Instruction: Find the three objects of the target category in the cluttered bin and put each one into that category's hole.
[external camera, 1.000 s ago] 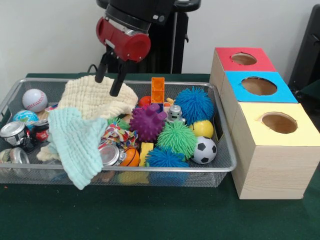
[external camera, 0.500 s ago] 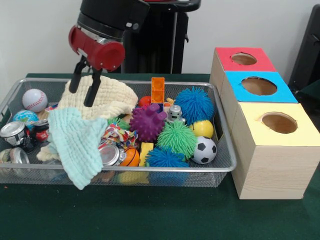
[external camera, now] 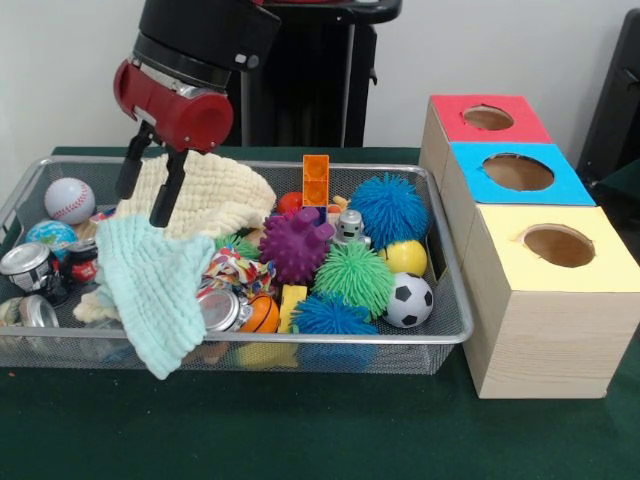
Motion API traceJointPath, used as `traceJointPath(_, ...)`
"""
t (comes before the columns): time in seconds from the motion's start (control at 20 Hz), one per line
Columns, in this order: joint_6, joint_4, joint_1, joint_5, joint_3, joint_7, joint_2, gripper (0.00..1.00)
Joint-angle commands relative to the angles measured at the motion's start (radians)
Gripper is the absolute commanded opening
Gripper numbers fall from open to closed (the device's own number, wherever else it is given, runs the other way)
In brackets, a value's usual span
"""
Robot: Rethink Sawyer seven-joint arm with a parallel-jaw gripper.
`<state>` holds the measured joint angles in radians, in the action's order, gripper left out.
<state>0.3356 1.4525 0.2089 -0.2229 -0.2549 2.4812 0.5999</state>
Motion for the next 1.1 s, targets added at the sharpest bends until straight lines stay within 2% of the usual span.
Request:
traceJointPath(0.05, -0.012, -0.024, 0.016, -0.076, 0.121, -0.102, -0.036, 1.00)
traceJointPath(0.75, -0.135, -0.098, 0.080, -0.159, 0.163, -0.079, -0.144, 1.00)
traceJointPath(1.1, -0.157, -0.120, 0.095, -0.179, 0.166, -0.073, -0.167, 1.00)
